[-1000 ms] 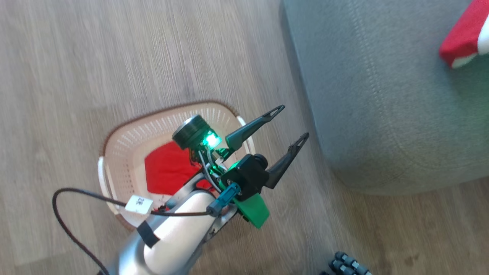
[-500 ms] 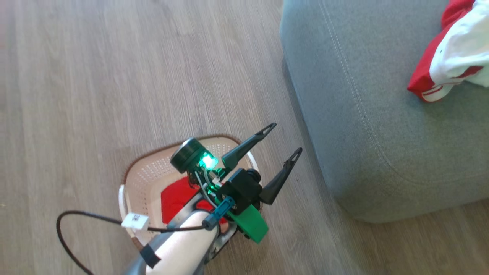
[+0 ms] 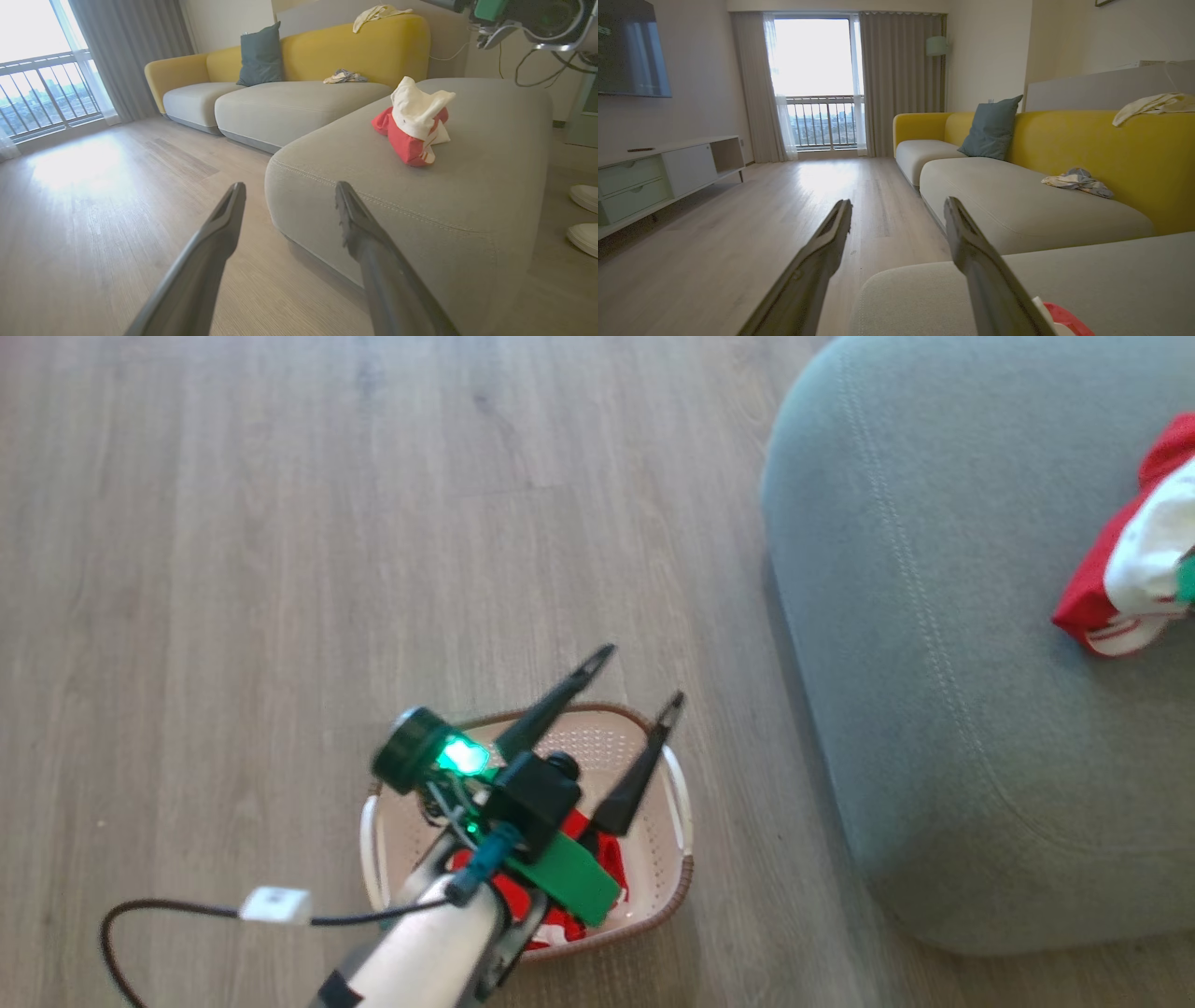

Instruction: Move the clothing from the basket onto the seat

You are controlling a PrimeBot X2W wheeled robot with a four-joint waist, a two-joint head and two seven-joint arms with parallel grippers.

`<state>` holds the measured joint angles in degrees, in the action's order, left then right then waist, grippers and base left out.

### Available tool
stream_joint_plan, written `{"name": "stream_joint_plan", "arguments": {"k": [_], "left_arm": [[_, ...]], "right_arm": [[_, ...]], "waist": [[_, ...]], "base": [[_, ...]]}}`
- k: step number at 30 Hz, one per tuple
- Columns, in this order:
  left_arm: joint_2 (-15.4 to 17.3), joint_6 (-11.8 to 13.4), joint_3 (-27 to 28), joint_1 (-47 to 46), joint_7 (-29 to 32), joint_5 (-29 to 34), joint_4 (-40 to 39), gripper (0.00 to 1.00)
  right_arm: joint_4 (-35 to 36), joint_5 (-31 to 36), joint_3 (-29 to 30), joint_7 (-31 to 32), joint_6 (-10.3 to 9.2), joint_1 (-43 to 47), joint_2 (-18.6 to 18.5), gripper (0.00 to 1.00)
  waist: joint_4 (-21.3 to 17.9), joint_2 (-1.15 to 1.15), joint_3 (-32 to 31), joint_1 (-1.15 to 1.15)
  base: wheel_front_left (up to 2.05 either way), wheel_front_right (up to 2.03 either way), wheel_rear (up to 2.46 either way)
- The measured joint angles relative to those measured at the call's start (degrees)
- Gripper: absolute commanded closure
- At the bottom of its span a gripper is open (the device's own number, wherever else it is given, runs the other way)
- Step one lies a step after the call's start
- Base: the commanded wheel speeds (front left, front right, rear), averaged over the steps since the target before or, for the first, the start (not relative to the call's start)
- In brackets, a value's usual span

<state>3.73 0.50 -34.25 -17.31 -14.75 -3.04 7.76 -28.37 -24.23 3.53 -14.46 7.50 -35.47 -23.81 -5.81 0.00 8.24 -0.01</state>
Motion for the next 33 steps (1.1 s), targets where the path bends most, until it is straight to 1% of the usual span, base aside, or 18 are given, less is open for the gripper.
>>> {"name": "stream_joint_plan", "arguments": {"k": [4, 7, 9, 11, 13, 14, 16, 19, 25, 29, 33], "left_arm": [[-0.21, 1.48, 3.99, 1.23, 0.0, -1.02, -1.02, 0.0], [-0.35, 2.1, 6.6, 2.12, 0.0, -1.1, -1.25, 0.0], [-0.44, 2.43, 8.24, 3.05, 0.0, -1.1, -0.85, 0.0], [-0.47, 3.31, 9.76, 4.05, 0.0, -1.1, 0.18, 0.0], [-0.49, 4.44, 11.39, 5.06, 0.01, -1.1, 0.62, 0.0], [-0.49, 4.44, 11.39, 5.06, 0.01, -1.1, 0.62, 0.0], [-0.57, 5.98, 13.36, 5.93, 0.01, -1.26, 0.62, 0.0], [-0.6, 7.31, 15.29, 6.67, 0.01, -1.53, 0.76, 0.0], [-0.82, 8.84, 17.02, 8.09, 0.02, -3.12, 2.48, 0.0], [-0.83, 10.28, 17.84, 8.61, 0.02, -3.54, 3.2, 0.0], [-0.86, 10.62, 17.83, 9.32, 0.03, -4.58, 4.57, 0.0]], "right_arm": [[7.37, -2.72, -2.3, 0.0, 0.0, 6.42, 0.32, 0.0], [11.84, -3.99, -2.97, 0.0, 0.0, 10.27, 1.45, 0.0], [13.39, -4.26, -3.89, 0.0, 0.0, 12.83, 2.13, 0.0], [14.3, -3.02, -4.44, 0.0, 0.0, 15.94, 2.44, 0.0], [15.3, -2.94, -4.81, 0.0, 0.0, 19.06, 3.7, 0.0], [15.3, -2.94, -4.81, 0.0, 0.0, 19.06, 3.7, 0.0], [15.99, -2.86, -5.8, 0.0, 0.0, 21.42, 5.54, 0.0], [16.44, -0.66, -7.22, 0.0, 0.0, 23.61, 7.31, 0.0], [16.33, 1.18, -7.71, 0.0, 0.0, 26.16, 10.28, 0.0], [15.77, 2.49, -7.34, 0.0, 0.0, 27.42, 11.17, 0.0], [14.9, 3.34, -7.15, 0.0, 0.0, 28.28, 11.74, 0.0]], "waist": [[2.12, 0.0, -0.84, 0.0], [3.62, 0.0, -1.48, 0.0], [4.56, 0.0, -2.0, 0.0], [5.44, 0.0, -2.67, 0.0], [6.19, 0.0, -3.4, 0.0], [6.19, 0.0, -3.4, 0.0], [6.84, 0.0, -3.95, 0.0], [7.64, 0.0, -4.29, 0.0], [8.6, 0.0, -4.45, 0.0], [8.97, 0.0, -4.27, 0.0], [9.19, 0.0, -4.0, 0.0]], "base": [[0.0, 0.0, 0.0], [0.0, 0.0, 0.0], [0.0, 0.0, 0.0], [0.0, 0.0, 0.0], [0.0, 0.0, 0.0], [0.0, 0.0, 0.0], [0.0, 0.0, 0.0], [0.0, 0.0, 0.0], [0.0, 0.0, 0.0], [0.0, 0.0, 0.0], [0.0, 0.0, 0.0]]}}
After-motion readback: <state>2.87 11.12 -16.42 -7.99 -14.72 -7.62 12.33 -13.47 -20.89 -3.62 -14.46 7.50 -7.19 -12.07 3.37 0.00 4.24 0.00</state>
